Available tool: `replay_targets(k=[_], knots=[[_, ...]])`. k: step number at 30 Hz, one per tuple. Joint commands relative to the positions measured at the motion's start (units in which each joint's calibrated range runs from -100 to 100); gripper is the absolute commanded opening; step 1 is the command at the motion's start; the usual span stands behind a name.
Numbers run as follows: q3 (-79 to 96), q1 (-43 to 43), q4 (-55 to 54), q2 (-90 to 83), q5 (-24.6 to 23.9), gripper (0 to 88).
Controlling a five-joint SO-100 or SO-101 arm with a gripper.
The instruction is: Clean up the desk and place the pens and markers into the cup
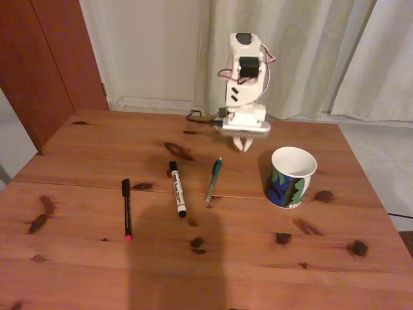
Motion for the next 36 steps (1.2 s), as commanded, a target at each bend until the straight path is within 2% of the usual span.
replay_targets(k=[1,13,17,23,36], knots=[[-11.6,1.1,-0.3,9.1,0.0,0.6],[-31.7,2.7,-0.4,30.6,-0.2,0.8],[-32.5,3.0,-4.9,32.9,-1.7,0.8],[-32.5,4.6,-5.6,33.4,-1.1,0.9],[-28.9,12.4,-5.3,32.9,5.8,0.9]])
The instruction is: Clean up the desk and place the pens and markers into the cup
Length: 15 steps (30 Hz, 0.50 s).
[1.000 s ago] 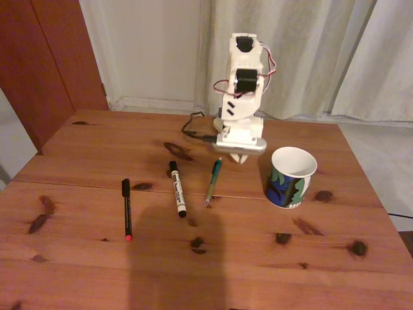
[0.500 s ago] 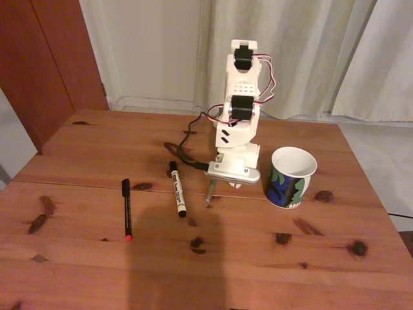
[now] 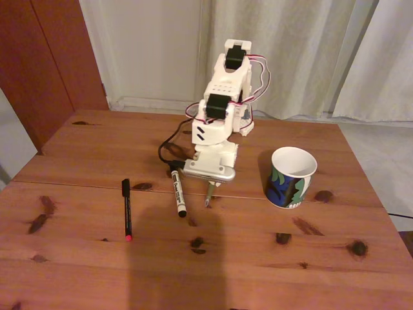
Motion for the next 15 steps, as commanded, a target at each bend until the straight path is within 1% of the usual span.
replay_targets(k=[1,9,13,15], knots=[[0.6,0.6,-1.1,-1.3,1.1,0.9],[3.2,0.0,-1.4,-1.4,1.2,1.2],[3.2,0.0,-1.6,-1.4,1.3,9.6],[3.2,0.2,-1.5,-1.4,2.4,13.4]])
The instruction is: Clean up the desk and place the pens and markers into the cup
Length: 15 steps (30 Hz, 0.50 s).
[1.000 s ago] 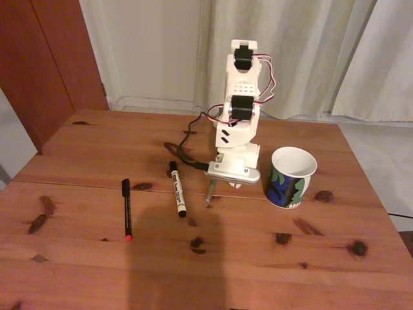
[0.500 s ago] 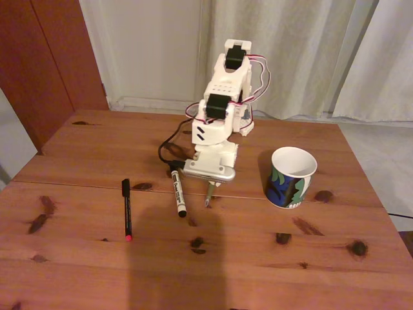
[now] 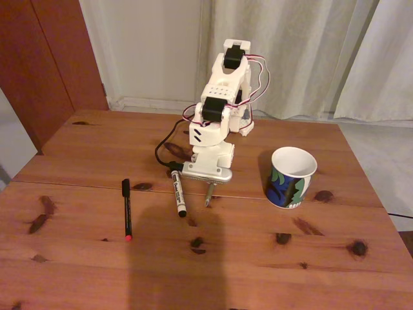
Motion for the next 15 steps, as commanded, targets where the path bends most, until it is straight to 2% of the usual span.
replay_targets(k=[1,15], knots=[[-0.3,0.0,-1.1,-1.4,1.7,14.6],[3.1,-0.4,-1.6,-1.3,2.6,15.8]])
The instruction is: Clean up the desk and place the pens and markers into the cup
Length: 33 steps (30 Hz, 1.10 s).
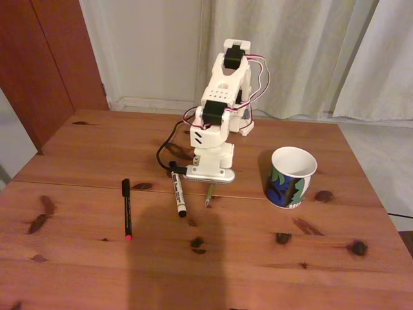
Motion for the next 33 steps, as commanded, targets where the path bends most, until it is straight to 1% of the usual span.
replay_targets(k=[1,9,16,20,22,25,27,33], knots=[[0.2,-0.4,-1.1,-1.3,0.4,15.7],[2.6,-0.6,-1.7,-0.9,0.4,15.3],[9.6,-1.6,-9.3,-1.3,0.2,15.2],[10.2,-1.6,-10.3,-1.3,0.3,15.0],[10.2,-1.6,-10.3,-1.3,0.3,11.5],[10.2,-1.5,-10.3,-1.3,0.4,0.0],[10.1,-1.5,-10.3,-1.3,0.4,1.2],[9.4,-1.3,-10.3,-1.8,0.4,0.8]])
